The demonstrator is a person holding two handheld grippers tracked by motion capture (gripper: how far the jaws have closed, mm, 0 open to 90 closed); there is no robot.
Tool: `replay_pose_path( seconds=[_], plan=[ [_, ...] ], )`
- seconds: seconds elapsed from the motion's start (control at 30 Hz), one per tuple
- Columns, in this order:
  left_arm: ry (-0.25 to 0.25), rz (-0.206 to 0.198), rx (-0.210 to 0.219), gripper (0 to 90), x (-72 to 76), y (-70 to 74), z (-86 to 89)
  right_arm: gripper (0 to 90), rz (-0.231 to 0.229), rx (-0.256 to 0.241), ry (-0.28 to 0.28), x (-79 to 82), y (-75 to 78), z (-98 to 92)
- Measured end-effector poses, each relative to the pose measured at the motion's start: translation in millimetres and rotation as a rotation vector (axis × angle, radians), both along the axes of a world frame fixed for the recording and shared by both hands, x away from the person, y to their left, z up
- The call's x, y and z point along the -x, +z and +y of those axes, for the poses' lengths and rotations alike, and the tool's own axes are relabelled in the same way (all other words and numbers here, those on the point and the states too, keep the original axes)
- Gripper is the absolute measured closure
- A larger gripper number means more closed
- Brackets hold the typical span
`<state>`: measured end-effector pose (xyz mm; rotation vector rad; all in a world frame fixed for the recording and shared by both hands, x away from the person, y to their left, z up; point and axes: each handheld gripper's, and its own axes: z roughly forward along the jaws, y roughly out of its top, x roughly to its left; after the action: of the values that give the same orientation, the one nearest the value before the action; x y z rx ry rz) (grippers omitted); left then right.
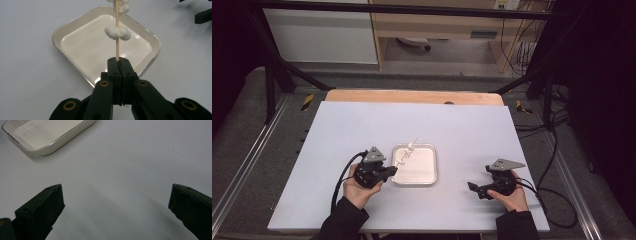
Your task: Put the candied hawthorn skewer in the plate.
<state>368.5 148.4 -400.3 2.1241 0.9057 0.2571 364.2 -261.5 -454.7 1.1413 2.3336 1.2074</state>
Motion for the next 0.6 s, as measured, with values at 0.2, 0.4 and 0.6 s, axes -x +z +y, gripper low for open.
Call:
replay_pose_path(
  seconds=[0.2, 0.4, 0.6],
  plan=[
    [0.002, 0.018, -0.046, 88.5, -10.2, -9.6, -12.9, 0.7, 0.006, 0.001, -0.009, 1.3, -0.7, -2.4],
    [0.01, 0.022, -0.098, 88.6, -16.3, -19.7, -21.5, 0.7, 0.004, 0.004, -0.01, 1.7, -0.6, -2.8],
    [0.014, 0.034, -0.129, 88.6, -19.0, -27.1, -26.7, 0.7, 0.005, 0.006, -0.01, 1.7, -0.9, -2.7]
  ],
)
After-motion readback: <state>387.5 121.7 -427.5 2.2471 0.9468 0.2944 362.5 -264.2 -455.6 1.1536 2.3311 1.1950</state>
